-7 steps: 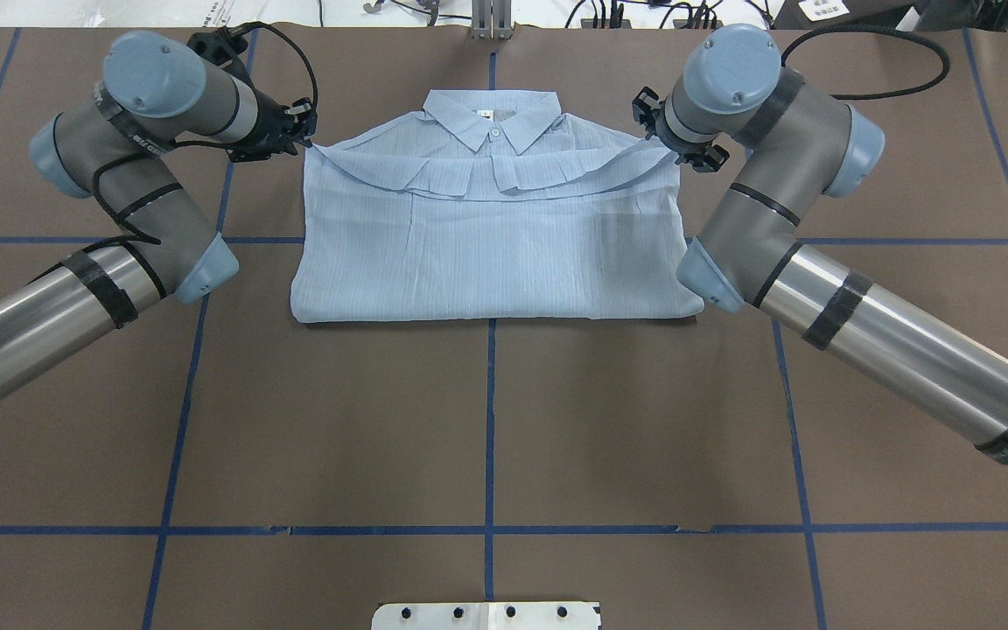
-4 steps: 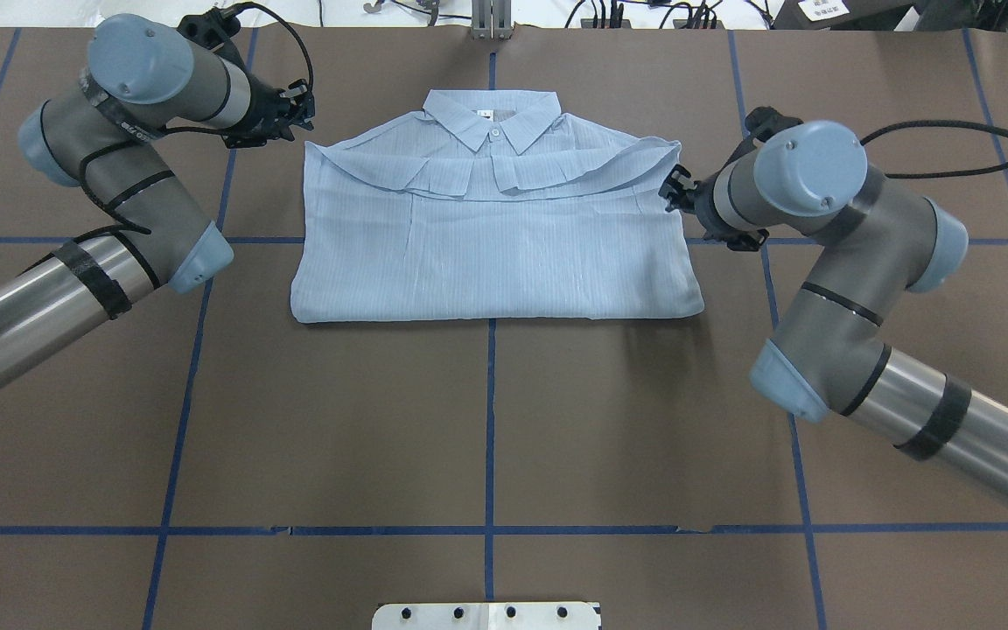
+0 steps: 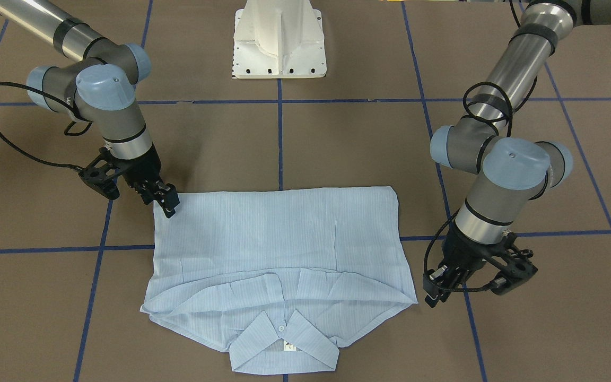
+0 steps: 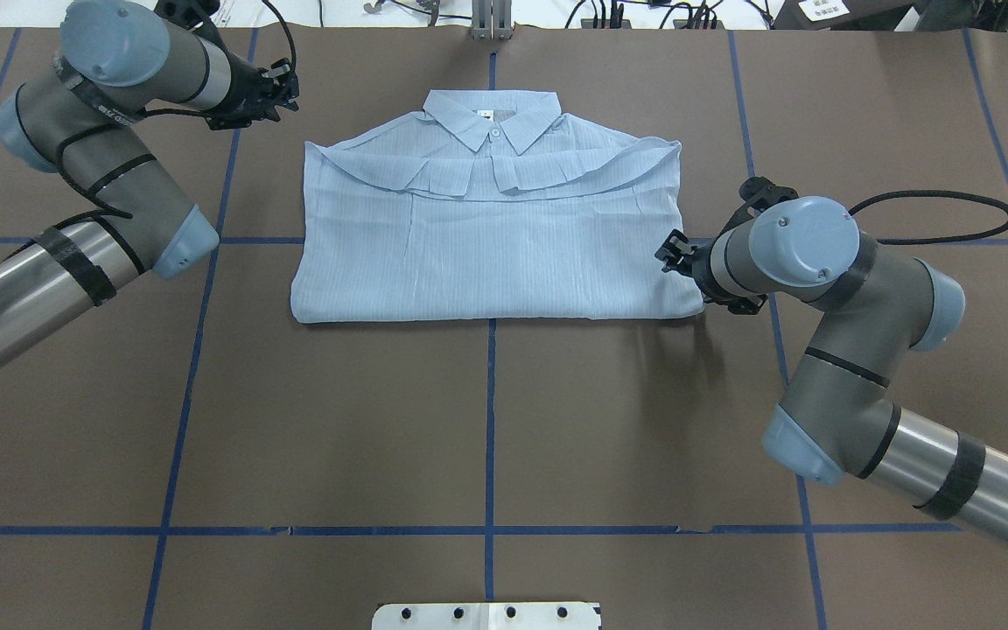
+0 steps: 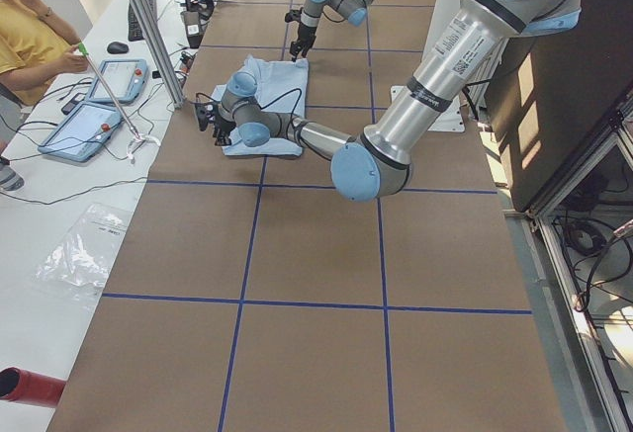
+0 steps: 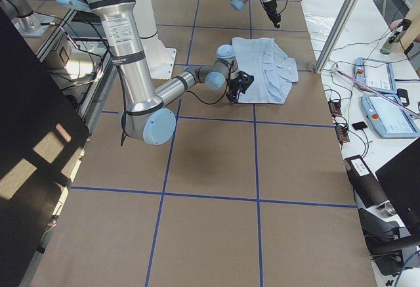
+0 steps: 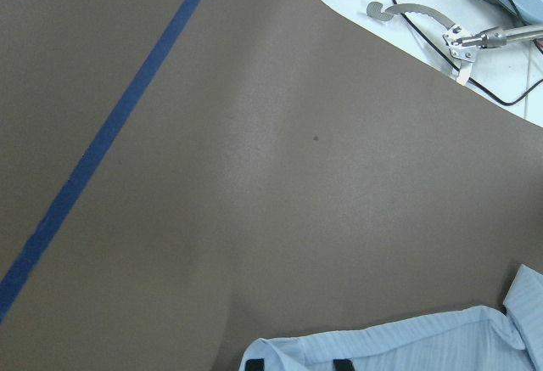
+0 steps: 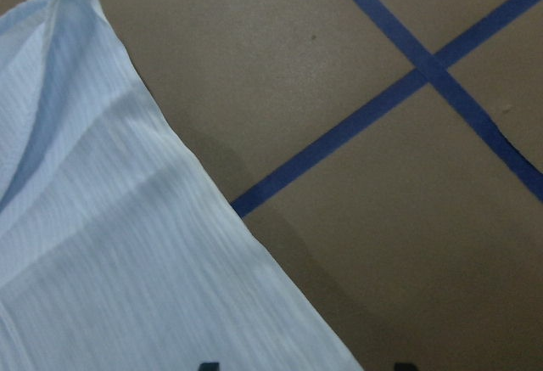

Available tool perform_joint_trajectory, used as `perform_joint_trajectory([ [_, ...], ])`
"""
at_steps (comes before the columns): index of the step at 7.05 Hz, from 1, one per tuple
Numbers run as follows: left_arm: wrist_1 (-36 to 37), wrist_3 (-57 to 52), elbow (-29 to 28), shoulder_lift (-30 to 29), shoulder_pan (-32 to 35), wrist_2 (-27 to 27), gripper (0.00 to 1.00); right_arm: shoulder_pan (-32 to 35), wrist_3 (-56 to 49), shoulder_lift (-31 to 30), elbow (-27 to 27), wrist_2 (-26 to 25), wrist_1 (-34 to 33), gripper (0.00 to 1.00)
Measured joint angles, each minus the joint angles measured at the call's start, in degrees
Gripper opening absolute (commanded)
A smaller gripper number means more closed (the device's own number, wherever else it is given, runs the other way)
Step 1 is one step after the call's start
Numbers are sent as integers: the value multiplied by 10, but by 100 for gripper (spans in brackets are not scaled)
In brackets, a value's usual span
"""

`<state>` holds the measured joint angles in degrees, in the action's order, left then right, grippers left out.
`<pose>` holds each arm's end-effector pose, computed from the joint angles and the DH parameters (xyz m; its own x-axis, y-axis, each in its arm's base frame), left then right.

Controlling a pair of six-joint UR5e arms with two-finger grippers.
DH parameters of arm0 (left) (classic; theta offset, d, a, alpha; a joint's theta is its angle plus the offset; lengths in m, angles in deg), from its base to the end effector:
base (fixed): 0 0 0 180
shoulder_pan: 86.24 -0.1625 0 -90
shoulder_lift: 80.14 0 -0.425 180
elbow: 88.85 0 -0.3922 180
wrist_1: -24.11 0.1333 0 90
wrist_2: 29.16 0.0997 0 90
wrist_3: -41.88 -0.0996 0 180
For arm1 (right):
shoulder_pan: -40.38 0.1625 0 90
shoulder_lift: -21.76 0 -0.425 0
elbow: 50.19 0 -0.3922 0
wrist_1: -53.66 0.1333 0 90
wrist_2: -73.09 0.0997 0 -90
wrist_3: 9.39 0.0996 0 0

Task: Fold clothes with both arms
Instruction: 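Grasp the folded shirt's nearest corner with the right gripper while the left arm withdraws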

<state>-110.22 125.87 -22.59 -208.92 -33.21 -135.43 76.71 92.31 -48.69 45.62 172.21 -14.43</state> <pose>0.3837 -0.6850 0.3550 0.3698 -0.3242 -0.8707 0.5865 0.8083 -0.0519 -0.4432 -0.4718 0.3885 0.4357 0.5689 0.6975 -0.5918 0.7649 -0.2543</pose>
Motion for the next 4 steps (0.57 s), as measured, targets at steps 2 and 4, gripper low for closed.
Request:
perform_joint_trajectory([
  [2, 1, 1, 9, 1, 9, 1, 38, -5, 2, -15, 14, -1, -1, 55],
  [4, 1, 2, 16, 1, 14, 1, 37, -8, 2, -31, 20, -1, 0, 23],
])
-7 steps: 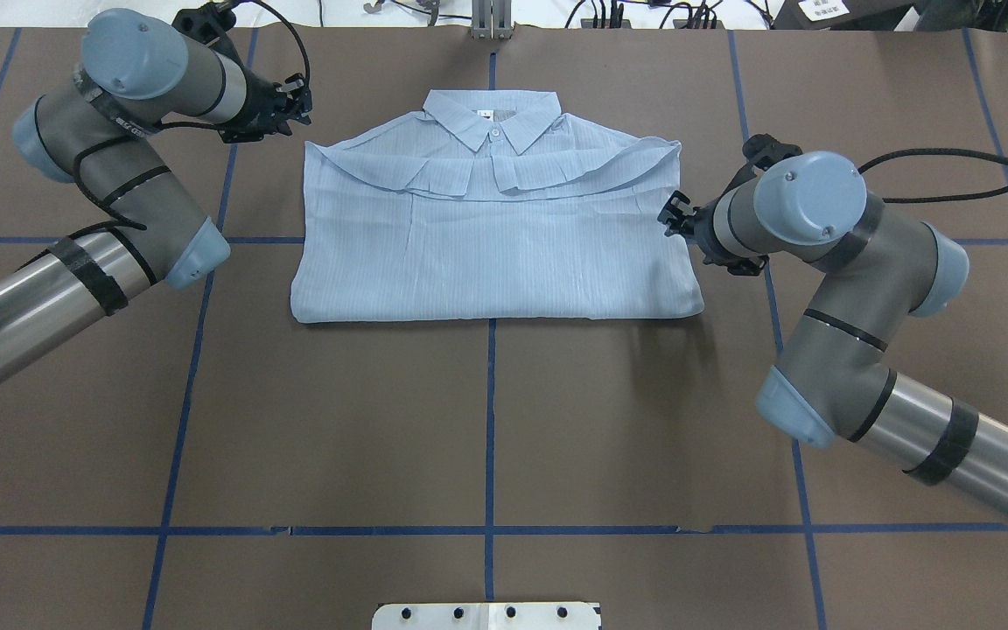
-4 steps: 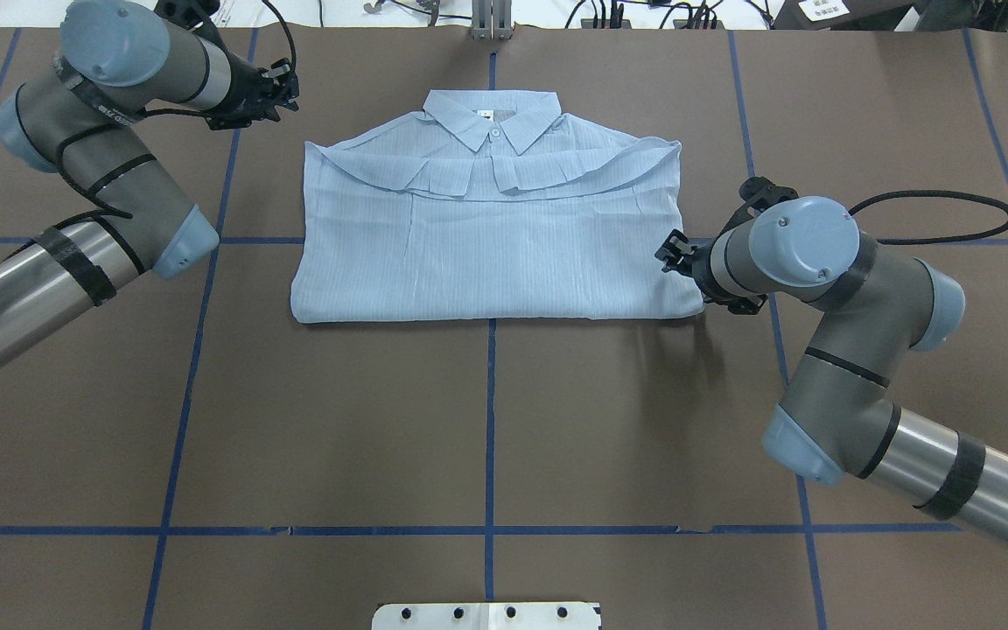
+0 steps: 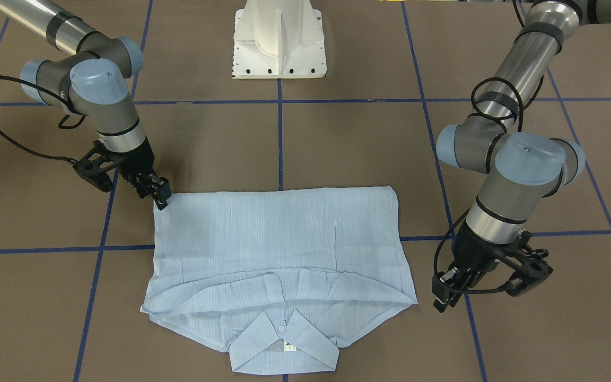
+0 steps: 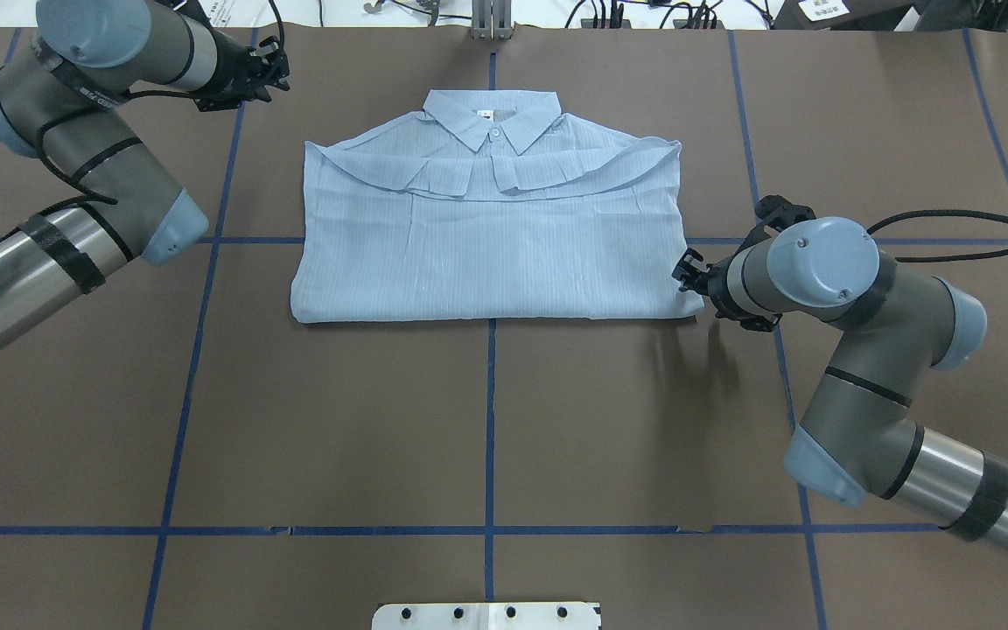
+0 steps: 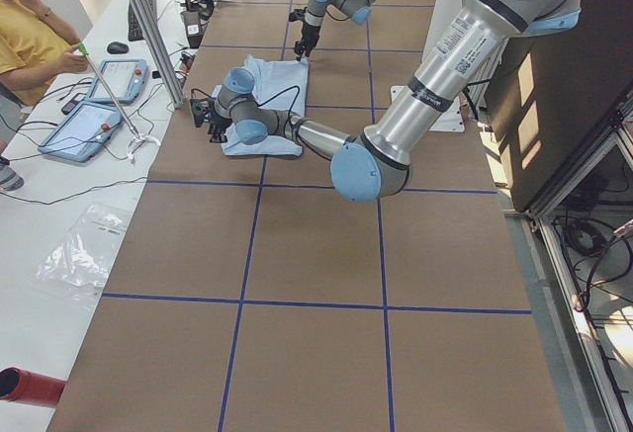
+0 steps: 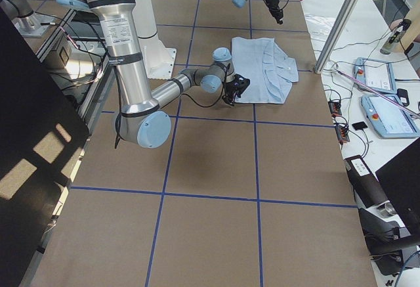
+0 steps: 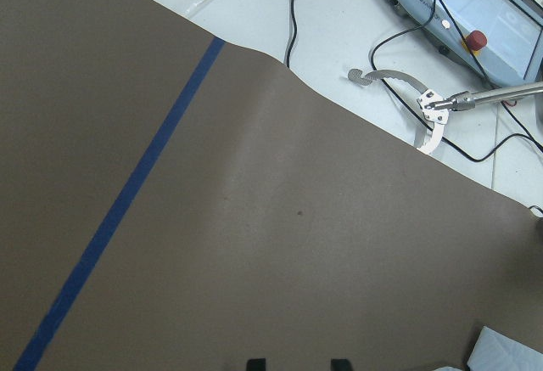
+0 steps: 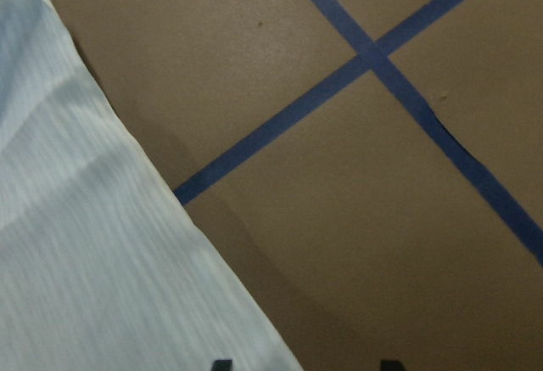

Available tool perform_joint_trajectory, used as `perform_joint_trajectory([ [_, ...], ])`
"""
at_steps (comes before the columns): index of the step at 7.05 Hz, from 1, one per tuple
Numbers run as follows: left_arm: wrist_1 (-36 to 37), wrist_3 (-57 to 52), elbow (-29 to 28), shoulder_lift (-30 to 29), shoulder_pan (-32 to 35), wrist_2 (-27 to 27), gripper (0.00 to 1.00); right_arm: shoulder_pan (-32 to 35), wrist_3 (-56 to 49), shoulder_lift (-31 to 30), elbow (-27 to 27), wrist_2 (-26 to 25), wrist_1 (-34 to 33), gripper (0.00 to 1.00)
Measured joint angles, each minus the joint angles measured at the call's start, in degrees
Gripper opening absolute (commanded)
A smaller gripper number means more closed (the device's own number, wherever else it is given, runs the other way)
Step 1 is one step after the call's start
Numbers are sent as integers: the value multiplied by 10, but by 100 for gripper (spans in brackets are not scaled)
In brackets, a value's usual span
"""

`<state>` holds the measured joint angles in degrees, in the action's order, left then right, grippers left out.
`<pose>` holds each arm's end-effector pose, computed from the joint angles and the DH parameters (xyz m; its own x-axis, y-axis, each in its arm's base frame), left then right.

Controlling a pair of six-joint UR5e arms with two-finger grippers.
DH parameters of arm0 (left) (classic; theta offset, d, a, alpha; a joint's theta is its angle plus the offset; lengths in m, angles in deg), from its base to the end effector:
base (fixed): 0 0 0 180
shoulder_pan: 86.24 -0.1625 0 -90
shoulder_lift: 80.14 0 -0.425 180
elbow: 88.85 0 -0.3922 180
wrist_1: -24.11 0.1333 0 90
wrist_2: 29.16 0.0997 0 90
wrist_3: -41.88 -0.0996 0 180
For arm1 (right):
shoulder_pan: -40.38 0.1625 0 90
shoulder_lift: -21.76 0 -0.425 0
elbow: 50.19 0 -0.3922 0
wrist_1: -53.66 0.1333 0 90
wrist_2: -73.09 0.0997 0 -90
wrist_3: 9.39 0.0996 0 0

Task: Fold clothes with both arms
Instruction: 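Grasp the folded shirt's nearest corner with the right gripper while the left arm withdraws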

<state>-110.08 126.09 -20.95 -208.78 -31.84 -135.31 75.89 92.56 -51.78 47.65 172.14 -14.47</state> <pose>0.3644 -0.6904 0.3426 0.3477 -0.3192 -0.8816 0.6078 0.7927 -0.0473 -0.4346 -0.4546 0.4049 0.4519 0.5736 0.6832 -0.5875 0.7677 -0.2559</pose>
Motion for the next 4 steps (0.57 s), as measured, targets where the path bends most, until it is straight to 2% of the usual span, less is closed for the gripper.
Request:
perform_joint_trajectory([
  [1, 1, 0, 10, 4, 4, 0, 37, -1, 1, -1, 0, 0, 0, 0],
  [4, 2, -4, 25, 20, 8, 0, 35, -4, 22, 6, -3, 5, -1, 0],
])
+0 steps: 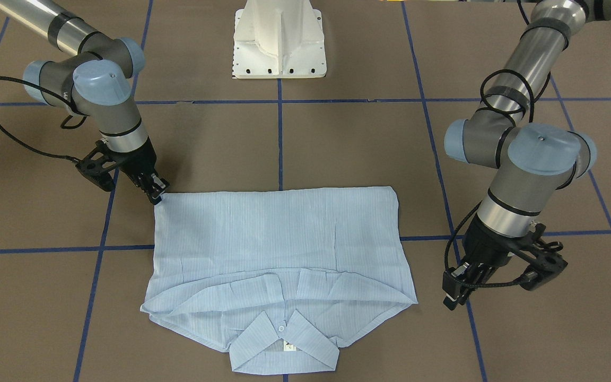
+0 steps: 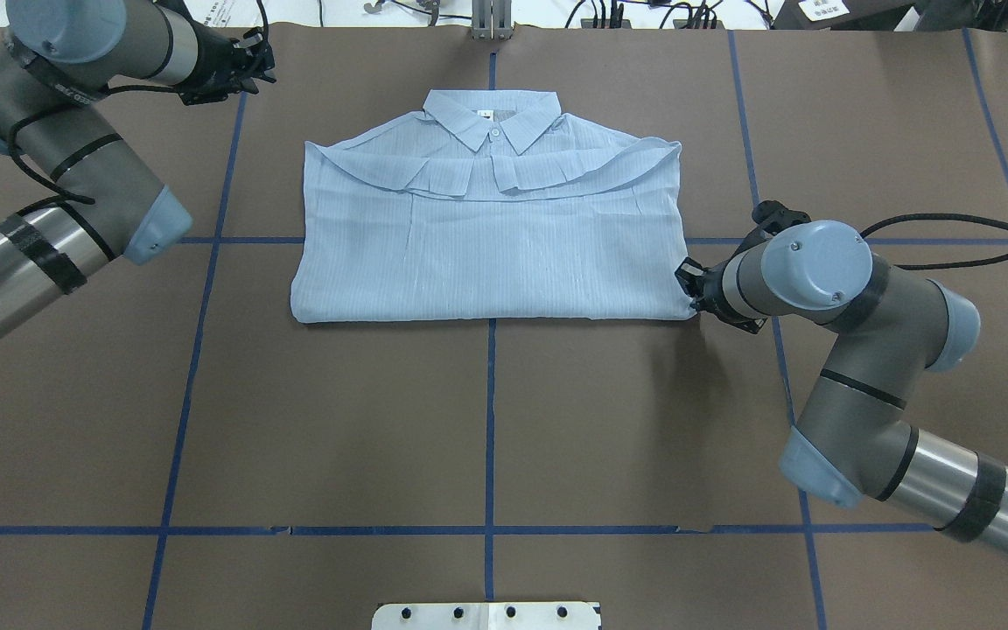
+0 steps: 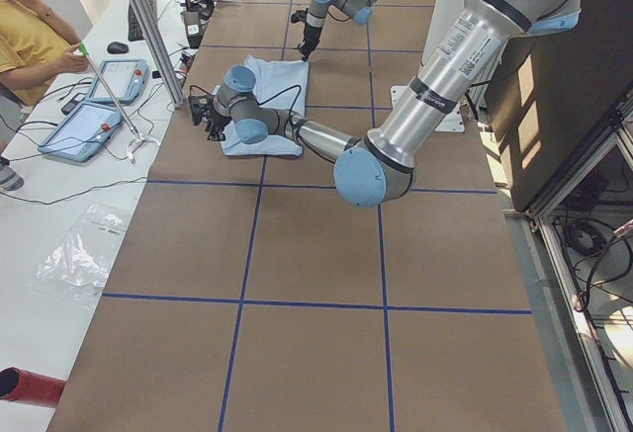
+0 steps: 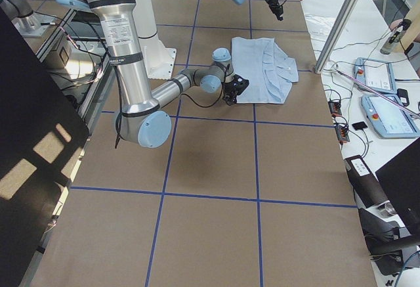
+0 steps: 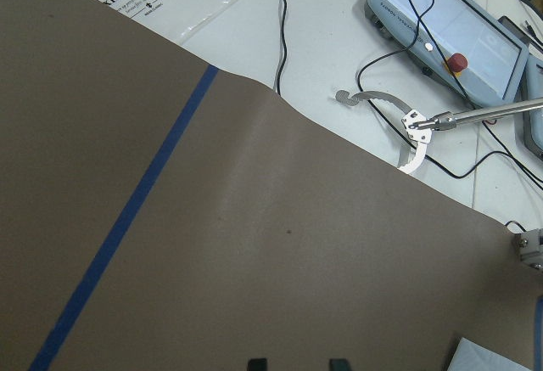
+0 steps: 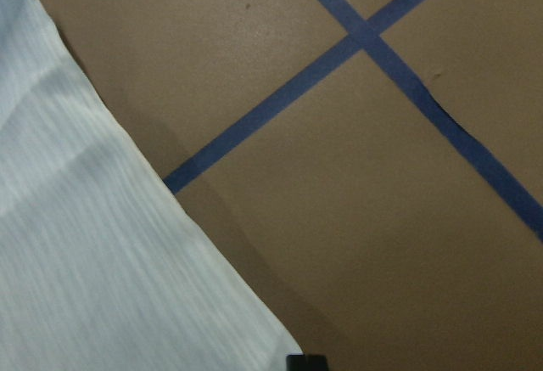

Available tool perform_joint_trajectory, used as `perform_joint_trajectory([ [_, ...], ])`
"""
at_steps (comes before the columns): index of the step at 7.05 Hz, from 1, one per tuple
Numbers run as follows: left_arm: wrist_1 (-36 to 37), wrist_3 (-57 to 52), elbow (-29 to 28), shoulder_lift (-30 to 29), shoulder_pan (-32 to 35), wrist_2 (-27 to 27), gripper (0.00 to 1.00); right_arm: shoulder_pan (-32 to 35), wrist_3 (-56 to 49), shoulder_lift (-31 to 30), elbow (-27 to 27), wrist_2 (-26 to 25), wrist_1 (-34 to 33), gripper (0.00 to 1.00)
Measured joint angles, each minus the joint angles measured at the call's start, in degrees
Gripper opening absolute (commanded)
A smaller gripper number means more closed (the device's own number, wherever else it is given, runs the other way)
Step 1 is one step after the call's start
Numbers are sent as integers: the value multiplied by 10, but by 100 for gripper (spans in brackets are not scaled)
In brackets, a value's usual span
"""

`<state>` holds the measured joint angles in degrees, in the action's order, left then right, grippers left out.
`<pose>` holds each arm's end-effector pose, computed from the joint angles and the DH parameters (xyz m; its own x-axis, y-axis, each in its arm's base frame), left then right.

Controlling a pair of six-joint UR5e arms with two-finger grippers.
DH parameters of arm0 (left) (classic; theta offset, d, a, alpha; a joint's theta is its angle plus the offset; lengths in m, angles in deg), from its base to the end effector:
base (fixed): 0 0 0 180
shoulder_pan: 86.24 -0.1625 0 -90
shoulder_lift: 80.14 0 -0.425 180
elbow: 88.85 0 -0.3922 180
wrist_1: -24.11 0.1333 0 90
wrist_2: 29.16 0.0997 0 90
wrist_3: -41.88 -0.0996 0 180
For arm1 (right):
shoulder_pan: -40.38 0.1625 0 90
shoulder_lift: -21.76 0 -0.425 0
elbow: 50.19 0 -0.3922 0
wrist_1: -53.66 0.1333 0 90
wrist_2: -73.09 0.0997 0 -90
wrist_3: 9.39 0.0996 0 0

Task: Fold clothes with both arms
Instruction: 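Grasp the folded shirt's nearest corner with the right gripper while the left arm withdraws, then drag the folded shirt away from the left arm with the right gripper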

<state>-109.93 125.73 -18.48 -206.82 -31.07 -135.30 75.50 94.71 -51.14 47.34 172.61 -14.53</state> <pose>0.3478 -0.6848 0.3473 0.3441 -0.3144 -0.8847 0.6162 0.7866 -0.0398 -0.4410 -0.4530 0.4007 0.4323 0.5978 0.6751 -0.5925 0.7527 -0.2871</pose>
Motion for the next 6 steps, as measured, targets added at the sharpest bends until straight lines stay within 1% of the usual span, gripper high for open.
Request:
perform_joint_trajectory([
  [2, 0, -1, 0, 4, 0, -1, 35, 0, 31, 0, 18, 11, 0, 0],
  [3, 0, -1, 1, 4, 0, -2, 35, -6, 48, -7, 39, 18, -2, 0],
  [4, 0, -1, 1, 5, 0, -3, 35, -25, 66, -27, 77, 21, -6, 0],
  [6, -1, -1, 13, 6, -1, -5, 35, -101, 89, -115, 206, 20, -42, 0],
])
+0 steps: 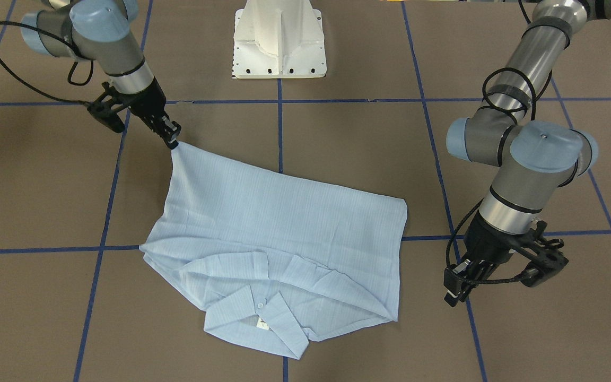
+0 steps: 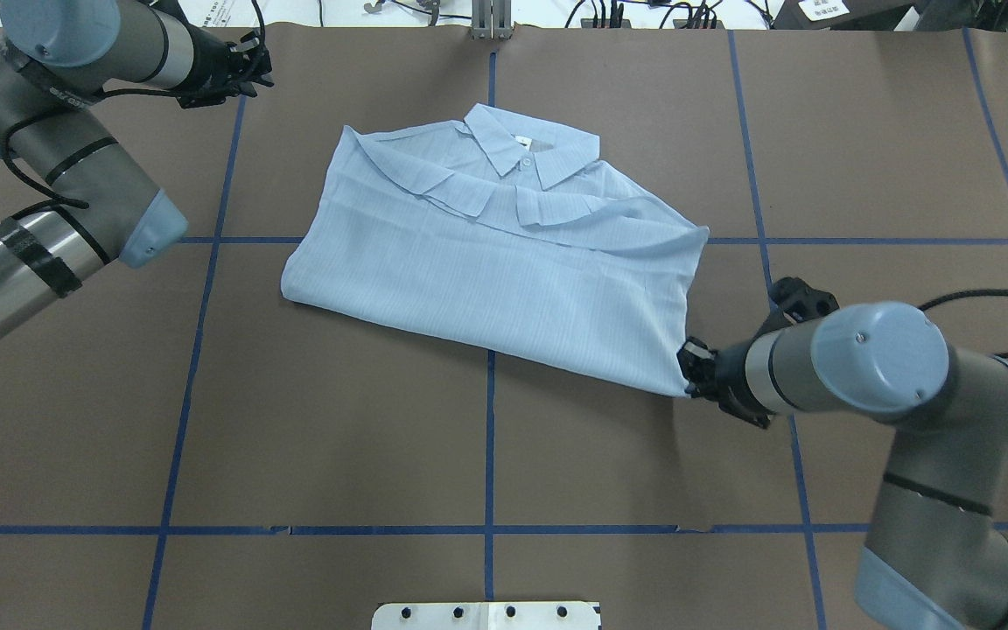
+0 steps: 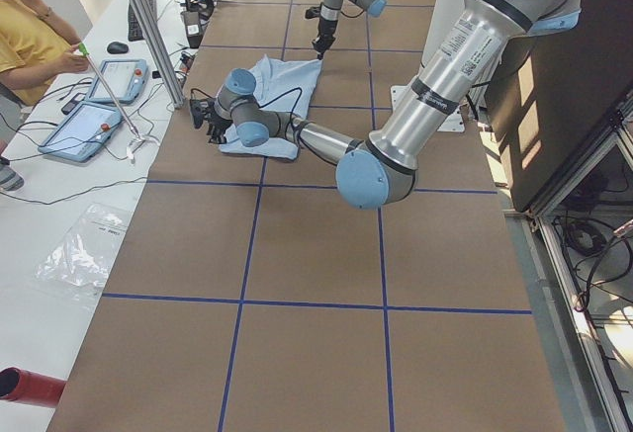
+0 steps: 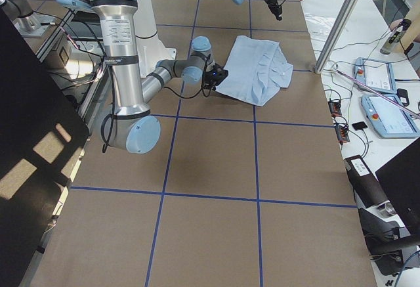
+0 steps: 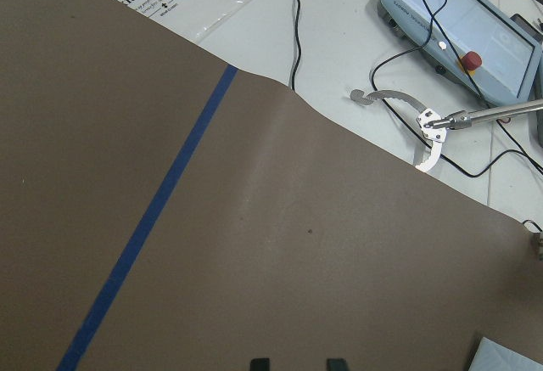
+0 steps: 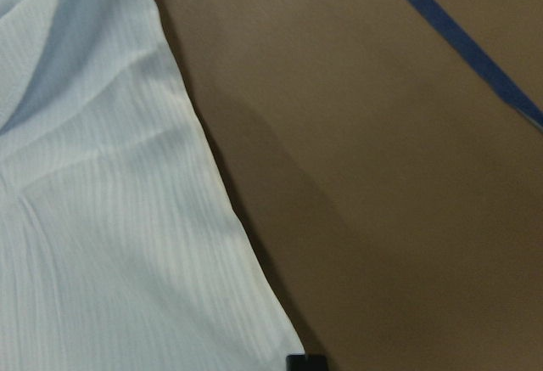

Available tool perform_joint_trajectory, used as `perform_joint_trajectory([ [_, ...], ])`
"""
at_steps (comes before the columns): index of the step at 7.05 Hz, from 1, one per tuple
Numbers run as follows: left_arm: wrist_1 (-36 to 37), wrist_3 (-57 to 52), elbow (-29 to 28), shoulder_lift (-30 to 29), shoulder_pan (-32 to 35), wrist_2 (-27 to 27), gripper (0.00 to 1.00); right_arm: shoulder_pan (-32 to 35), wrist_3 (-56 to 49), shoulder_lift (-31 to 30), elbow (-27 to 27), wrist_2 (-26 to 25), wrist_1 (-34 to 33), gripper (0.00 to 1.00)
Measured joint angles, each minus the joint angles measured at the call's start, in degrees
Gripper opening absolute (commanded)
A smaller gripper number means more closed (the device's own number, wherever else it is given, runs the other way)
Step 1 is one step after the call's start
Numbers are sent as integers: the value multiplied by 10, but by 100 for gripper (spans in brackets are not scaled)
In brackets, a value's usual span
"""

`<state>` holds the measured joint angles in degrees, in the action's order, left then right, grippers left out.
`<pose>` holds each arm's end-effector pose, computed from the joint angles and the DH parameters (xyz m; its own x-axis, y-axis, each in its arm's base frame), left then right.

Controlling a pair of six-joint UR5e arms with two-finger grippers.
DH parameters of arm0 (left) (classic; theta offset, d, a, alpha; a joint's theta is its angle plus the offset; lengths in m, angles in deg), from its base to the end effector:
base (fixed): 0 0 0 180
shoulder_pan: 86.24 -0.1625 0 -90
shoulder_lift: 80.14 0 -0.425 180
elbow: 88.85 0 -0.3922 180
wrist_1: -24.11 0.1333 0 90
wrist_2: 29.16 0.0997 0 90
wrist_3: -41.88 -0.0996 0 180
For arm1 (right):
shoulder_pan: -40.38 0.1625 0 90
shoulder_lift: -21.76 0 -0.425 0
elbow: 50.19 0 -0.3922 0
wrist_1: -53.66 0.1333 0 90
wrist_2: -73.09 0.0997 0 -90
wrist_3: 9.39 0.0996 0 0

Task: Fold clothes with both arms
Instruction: 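Drag the folded shirt away from the left arm with the right gripper, then move the left gripper to the shirt's near edge while the right gripper reaches the collar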

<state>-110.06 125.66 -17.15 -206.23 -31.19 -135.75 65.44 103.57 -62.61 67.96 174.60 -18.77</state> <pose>0.3465 -0.6788 0.3430 0.3372 -0.3012 -0.8920 0.6082 0.7929 -0.0378 -0.4105 -0.3171 0.3505 0.4141 0.6156 0.6705 -0.4729 0.7749 -0.4194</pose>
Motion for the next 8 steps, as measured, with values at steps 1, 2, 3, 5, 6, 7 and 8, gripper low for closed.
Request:
perform_joint_trajectory([
  [1, 2, 2, 18, 1, -3, -3, 35, -45, 6, -38, 51, 1, -22, 0],
  [2, 7, 12, 57, 15, -11, -18, 35, -95, 9, -73, 88, 4, -34, 0],
  [3, 11, 33, 116, 49, -24, -41, 36, -148, 11, -105, 117, 20, -39, 0],
  [5, 19, 107, 239, 121, -80, -60, 40, -219, 13, -145, 150, 73, -40, 100],
  [6, 46, 153, 281, 134, -118, -50, 43, -245, 16, -153, 156, 84, -40, 100],
  [7, 99, 186, 317, 138, -159, -28, 44, -266, 17, -155, 157, 87, -39, 100],
  [8, 154, 205, 345, 140, -194, -9, 51, -275, 18, -150, 155, 87, -39, 100],
])
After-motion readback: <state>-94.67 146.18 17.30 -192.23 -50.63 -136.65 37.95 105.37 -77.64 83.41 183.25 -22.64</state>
